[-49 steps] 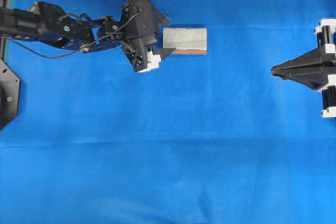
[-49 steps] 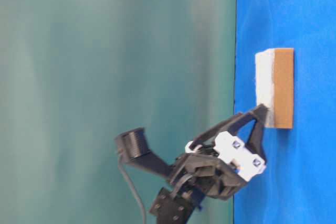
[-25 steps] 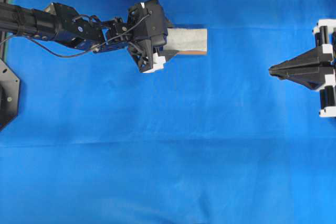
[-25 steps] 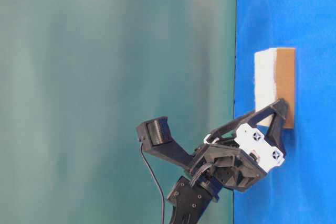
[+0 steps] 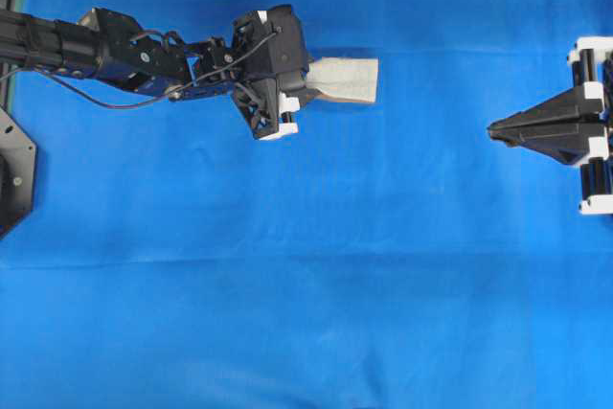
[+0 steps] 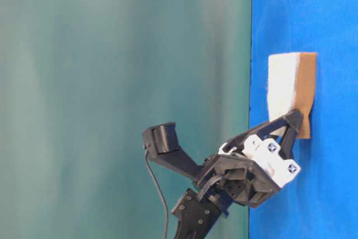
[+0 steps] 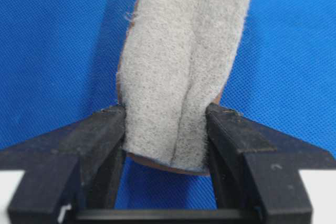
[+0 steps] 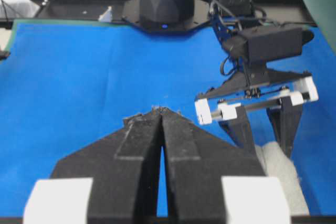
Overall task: Hand over the sponge with the left arm and wipe it with the right arm.
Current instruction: 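Lift the sponge with the left gripper and hold it toward the right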
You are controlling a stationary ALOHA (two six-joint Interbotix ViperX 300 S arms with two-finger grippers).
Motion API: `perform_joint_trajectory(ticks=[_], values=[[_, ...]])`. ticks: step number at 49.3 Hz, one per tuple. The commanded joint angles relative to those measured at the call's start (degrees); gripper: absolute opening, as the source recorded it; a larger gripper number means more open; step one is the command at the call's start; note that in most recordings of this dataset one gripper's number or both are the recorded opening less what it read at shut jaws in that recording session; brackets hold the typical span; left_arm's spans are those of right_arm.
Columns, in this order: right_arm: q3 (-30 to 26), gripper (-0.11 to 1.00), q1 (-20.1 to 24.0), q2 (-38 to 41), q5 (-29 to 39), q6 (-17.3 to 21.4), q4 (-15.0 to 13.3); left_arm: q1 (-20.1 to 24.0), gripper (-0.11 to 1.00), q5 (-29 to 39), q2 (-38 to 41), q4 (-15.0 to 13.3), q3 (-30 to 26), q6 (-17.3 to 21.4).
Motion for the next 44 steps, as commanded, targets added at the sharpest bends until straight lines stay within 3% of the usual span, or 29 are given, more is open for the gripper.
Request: perform_joint_trajectory(ticks=[1,12,22,36,44], values=[[-0.5,-0.01,-0.1,0.4,-0.6,0.1,0.3,-0.3,0.40,1.6,-3.4,0.1,-0.4,-1.1],[-0.5,-0.01,-0.9,0.5,-0.5,0.1,0.2,-2.9,0.40,8.7,-10.5,-0.3,-0.9,-3.3],[-0.4,-0.01,-2.9,0.7,-0.4,0.1,0.2,-6.4,0.40,14.1,-18.2,-0.3,-0.4,-8.5],[-0.7,-0.01,-4.7,2.2,-0.5,0.1,0.2,-13.4,0.40,15.4,-24.3,-0.3,1.4,-15.9],[-1.3,-0.01,-4.7,3.6,-0.5,0.1,0.3,-14.4,0.39,15.4,-24.5,-0.3,2.0,-17.7]])
